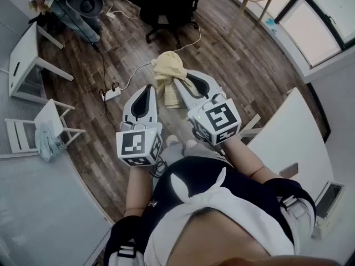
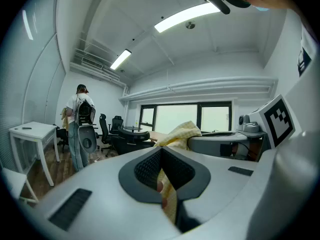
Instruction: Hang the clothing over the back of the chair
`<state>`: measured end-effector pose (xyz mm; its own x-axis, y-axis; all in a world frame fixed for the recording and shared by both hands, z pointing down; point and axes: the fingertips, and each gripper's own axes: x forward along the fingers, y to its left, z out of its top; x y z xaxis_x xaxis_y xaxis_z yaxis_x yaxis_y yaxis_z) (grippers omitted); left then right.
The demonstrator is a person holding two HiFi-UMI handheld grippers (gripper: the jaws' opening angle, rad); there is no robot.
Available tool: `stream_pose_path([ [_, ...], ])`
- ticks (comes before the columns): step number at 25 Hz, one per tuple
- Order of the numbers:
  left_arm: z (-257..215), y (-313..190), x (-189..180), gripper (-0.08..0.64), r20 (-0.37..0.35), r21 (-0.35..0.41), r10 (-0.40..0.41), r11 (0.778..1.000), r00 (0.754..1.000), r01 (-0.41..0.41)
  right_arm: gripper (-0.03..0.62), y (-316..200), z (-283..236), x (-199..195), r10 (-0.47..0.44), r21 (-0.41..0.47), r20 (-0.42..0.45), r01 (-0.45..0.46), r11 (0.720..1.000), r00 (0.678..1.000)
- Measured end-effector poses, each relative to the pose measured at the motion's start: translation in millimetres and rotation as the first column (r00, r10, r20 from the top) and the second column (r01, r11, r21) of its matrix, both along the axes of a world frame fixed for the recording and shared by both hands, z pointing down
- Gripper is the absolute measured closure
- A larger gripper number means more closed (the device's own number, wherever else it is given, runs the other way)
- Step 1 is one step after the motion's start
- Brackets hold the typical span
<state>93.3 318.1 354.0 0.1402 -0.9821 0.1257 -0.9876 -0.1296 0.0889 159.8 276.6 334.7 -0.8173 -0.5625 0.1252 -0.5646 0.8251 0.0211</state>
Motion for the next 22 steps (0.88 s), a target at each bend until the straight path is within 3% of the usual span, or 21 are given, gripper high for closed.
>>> stream_pose_path([
  [7, 0.2, -8.8, -19.1, 0.554, 0.004, 0.008, 0.025, 1.0, 1.0, -0.025, 0.522, -0.5, 5.6, -24.2, -0.025, 0.013, 0.01, 0.025, 1.0, 1.0],
  [14, 0.8, -19.6, -38.0, 0.554, 0.017, 0.021, 0.054, 0.998, 0.998, -0.054, 0.52, -9.9, 3.3, -39.9, 0.017, 0.036, 0.036, -0.019, 0.999, 0.999],
  [22, 6.0, -44.2, -50.7, 0.554, -0.002, 0.012, 0.079, 0.997, 0.997, -0.079, 0.518, -34.7, 5.0, -50.1, 0.05, 0.047, 0.007, -0.051, 0.998, 0.999],
])
